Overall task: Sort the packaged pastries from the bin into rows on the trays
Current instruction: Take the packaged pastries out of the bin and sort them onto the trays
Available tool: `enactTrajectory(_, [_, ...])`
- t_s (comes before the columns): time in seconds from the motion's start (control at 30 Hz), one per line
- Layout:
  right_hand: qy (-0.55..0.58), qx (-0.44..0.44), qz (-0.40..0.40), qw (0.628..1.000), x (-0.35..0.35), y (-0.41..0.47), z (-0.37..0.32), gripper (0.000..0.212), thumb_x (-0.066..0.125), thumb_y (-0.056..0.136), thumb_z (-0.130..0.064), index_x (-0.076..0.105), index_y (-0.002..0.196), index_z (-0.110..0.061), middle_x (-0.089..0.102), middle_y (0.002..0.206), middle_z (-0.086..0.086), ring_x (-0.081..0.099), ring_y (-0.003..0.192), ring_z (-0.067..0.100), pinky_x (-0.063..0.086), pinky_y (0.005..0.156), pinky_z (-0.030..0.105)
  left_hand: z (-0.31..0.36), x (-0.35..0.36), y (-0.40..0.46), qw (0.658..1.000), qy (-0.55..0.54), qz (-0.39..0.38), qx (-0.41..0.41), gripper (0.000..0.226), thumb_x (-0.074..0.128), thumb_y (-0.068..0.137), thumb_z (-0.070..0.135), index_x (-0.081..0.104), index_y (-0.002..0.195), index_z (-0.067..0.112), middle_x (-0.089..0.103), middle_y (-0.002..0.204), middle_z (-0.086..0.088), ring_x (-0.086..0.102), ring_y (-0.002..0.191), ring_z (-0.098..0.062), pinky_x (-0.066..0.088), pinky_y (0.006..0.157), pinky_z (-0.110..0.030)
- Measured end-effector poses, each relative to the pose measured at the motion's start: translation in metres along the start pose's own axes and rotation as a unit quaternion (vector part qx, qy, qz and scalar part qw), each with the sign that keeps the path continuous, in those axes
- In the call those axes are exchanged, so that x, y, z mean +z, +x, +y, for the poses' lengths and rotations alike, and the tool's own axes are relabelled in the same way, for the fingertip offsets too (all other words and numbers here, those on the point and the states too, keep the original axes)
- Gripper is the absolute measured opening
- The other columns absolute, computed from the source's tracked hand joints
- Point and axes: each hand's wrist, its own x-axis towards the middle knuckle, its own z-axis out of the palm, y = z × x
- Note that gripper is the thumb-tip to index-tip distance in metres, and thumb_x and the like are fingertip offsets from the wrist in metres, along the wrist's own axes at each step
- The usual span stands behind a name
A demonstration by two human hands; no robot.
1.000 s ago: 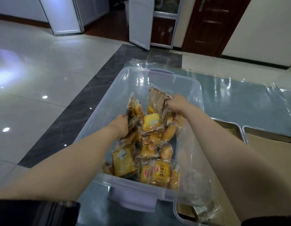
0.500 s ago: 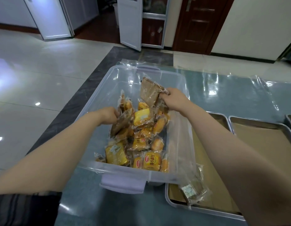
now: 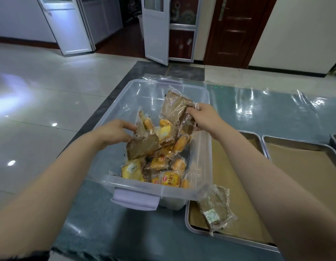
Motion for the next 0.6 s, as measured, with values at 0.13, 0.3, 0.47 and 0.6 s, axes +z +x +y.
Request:
enactTrajectory(0.13, [0.077,0.021,-0.029,0.996,-0.012,-0.012,0.003,0.019,0.051,0.099,-0.029,0.064,0.091,-0.018,0.061,0.087,0.009,0.062,0.08,0.023,0.061,0.075,0.042,0.008,0.011,-0.015,0.997,-0.06,0.045,0.005,0.043,0.063,0.083,-0.003,0.064,0.112,0.028,0.062,0.122,-0.01,0.055,0.12,-0.026,0.039,0.108,-0.042])
enactTrajectory(0.3, [0.17,0.053,-0.033,0.983,-0.032,-0.023,0.018,0.029,0.055,0.097,-0.034,0.064,0.119,-0.017,0.066,0.118,0.003,0.064,0.104,0.022,0.058,0.067,0.033,0.03,0.025,-0.033,0.99,-0.116,0.075,0.017,0.041,0.061,0.087,-0.004,0.064,0.118,0.023,0.067,0.095,-0.002,0.061,0.103,-0.017,0.039,0.092,-0.028])
enactTrajectory(0.47, [0.268,0.075,-0.038,0.96,-0.05,-0.043,0.034,0.027,0.055,0.098,-0.031,0.063,0.118,-0.013,0.07,0.117,0.008,0.066,0.107,0.026,0.058,0.085,0.045,0.064,0.042,-0.05,0.982,-0.134,0.108,0.072,0.038,0.063,0.088,-0.001,0.064,0.117,0.023,0.065,0.099,0.006,0.059,0.089,-0.001,0.039,0.073,-0.011])
enactTrajectory(0.6, [0.323,0.081,-0.036,0.942,-0.07,-0.06,0.048,0.026,0.053,0.1,-0.026,0.062,0.12,-0.012,0.071,0.114,0.006,0.066,0.109,0.027,0.056,0.089,0.05,0.092,0.062,-0.058,0.976,-0.122,0.144,0.113,0.044,0.061,0.087,-0.007,0.063,0.119,0.022,0.066,0.104,0.01,0.062,0.082,0.005,0.049,0.075,-0.012])
